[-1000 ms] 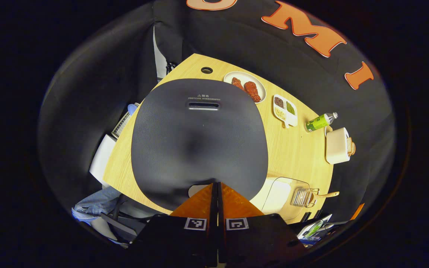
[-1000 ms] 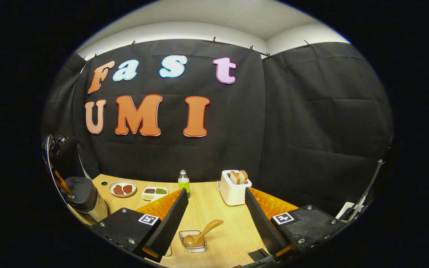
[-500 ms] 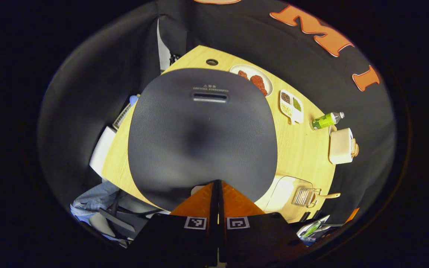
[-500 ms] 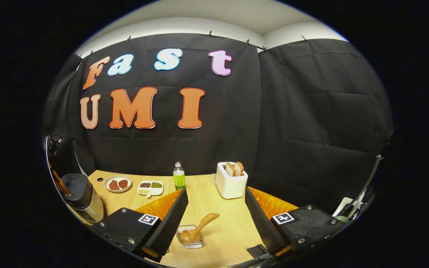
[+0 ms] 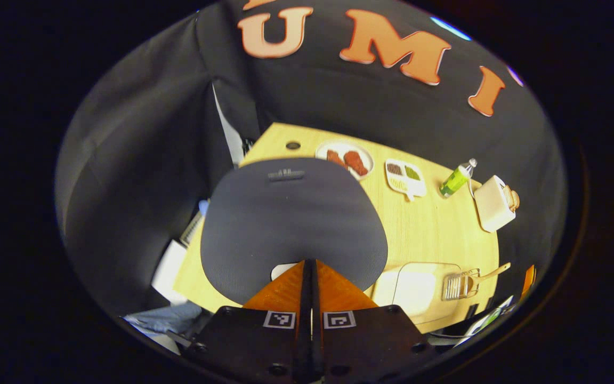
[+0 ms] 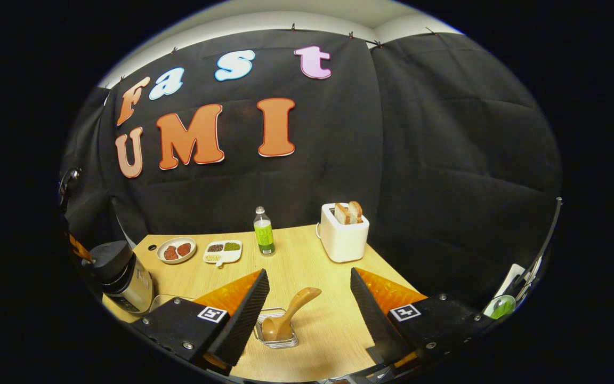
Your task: Close the left gripper, press the button to open the rice cooker; take a wooden spoon from the chopstick holder with the right hand, scoop a spoonful of rice and pour it into the rice cooker, then put the wooden spoon back into the chopstick holder.
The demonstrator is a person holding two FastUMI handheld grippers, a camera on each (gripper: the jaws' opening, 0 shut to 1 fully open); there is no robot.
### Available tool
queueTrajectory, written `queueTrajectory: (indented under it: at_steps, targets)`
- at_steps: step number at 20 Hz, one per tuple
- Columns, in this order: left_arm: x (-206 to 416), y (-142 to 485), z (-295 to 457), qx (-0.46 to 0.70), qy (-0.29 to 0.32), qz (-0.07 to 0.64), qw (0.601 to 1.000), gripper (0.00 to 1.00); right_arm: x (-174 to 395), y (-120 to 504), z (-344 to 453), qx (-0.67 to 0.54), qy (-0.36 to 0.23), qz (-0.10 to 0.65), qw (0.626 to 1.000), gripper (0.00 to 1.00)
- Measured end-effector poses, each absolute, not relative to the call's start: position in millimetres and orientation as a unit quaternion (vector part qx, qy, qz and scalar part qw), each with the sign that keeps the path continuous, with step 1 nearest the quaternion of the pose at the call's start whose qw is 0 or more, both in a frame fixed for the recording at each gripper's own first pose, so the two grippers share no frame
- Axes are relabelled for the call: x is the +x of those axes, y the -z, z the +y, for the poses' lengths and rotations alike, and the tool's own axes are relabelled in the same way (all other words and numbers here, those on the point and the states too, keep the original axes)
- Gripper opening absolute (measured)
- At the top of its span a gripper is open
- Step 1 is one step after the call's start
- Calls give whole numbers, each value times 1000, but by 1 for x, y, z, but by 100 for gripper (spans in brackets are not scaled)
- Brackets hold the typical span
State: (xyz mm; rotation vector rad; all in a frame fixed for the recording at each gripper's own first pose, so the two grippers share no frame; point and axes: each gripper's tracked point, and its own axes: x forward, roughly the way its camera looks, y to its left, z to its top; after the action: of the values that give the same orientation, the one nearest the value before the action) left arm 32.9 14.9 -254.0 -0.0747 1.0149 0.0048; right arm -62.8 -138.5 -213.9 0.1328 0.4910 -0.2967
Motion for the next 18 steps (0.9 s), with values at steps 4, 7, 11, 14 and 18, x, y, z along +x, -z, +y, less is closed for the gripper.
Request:
queueTrajectory:
  at_steps: [4, 7, 11, 14, 18]
  targets:
    - [53, 198, 21, -23, -30, 398, 917, 6, -53, 248, -132, 84, 115, 275, 951, 95]
    - [68, 150, 27, 14, -49, 310, 950, 6, -51, 270, -126, 91, 94, 300, 945, 95]
    - [53, 100, 7, 53, -60, 225, 971, 5, -46, 296, -123, 105, 73, 326, 937, 95]
    - [39, 74, -12, 74, -62, 175, 980, 11, -45, 320, -114, 129, 54, 350, 926, 93]
    - [21, 55, -33, 81, -59, 143, 985, 51, -39, 349, -107, 148, 38, 376, 914, 91]
